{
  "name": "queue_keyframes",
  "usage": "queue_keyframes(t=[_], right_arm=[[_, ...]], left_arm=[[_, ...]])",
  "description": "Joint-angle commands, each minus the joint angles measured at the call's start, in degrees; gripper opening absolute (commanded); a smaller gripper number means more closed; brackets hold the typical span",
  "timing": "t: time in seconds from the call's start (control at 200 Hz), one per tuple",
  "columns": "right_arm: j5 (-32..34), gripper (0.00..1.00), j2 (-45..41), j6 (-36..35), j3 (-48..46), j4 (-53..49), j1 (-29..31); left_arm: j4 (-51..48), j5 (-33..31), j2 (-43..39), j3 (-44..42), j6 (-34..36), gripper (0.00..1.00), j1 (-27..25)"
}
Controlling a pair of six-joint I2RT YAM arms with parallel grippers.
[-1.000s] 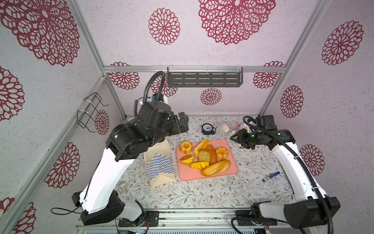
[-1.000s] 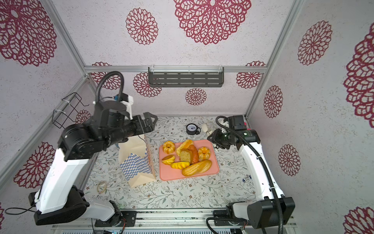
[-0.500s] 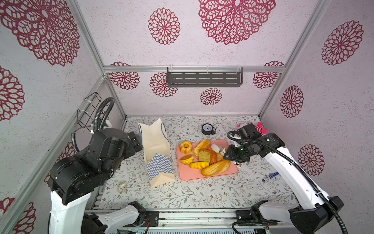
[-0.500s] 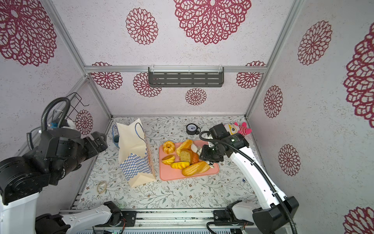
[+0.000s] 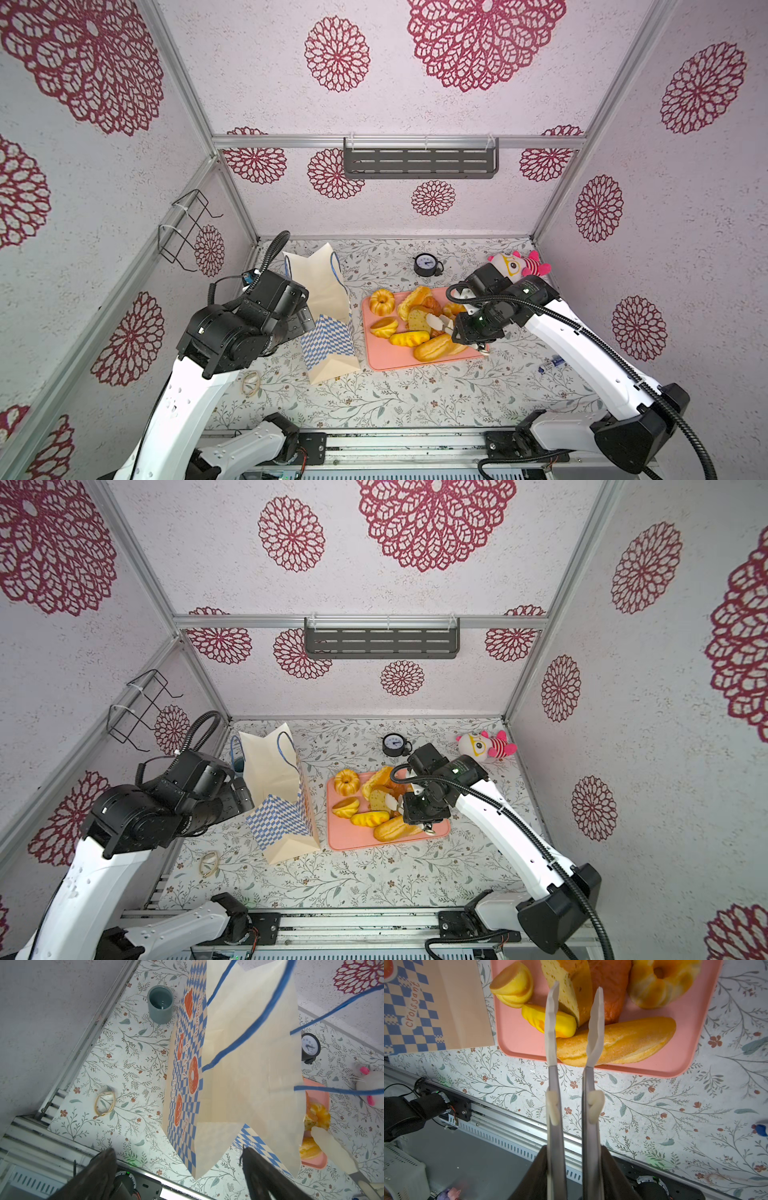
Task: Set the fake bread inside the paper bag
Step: 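Move the left gripper to the bag rim while the right carries tongs over tray, then lower the tongs onto the sliced pound cake and pinch it with the right gripper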
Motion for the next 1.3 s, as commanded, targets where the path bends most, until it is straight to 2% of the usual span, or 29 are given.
queue_keyframes(t=[0.0,0.255,0.595,0.886,1.081,1.296], right_arm=[[3.0,0.38,0.3,-2.2,1.5,-1.2,0.4],[5.9,0.39,0.4,-4.5,1.8,-2.4,0.8],[4.4,0.40,1.9,-8.1,2.6,-0.8,1.1],[3.7,0.41,0.7,-9.2,2.8,-0.4,1.8],[4.2,0.41,3.0,-10.4,2.8,0.7,1.8],[4.8,0.41,5.7,-11.4,3.5,2.2,1.8]], left_arm=[[3.7,3.8,-0.9,-1.3,0.9,0.98,2.2],[8.8,8.2,-0.7,-5.6,2.1,1.00,5.5],[15.0,9.8,-0.4,-9.9,4.6,0.81,11.9],[16.6,10.6,0.0,-11.2,5.6,0.58,13.2],[17.4,11.1,0.5,-12.5,6.4,0.44,13.8],[18.0,11.8,1.3,-12.2,7.4,0.08,14.3]])
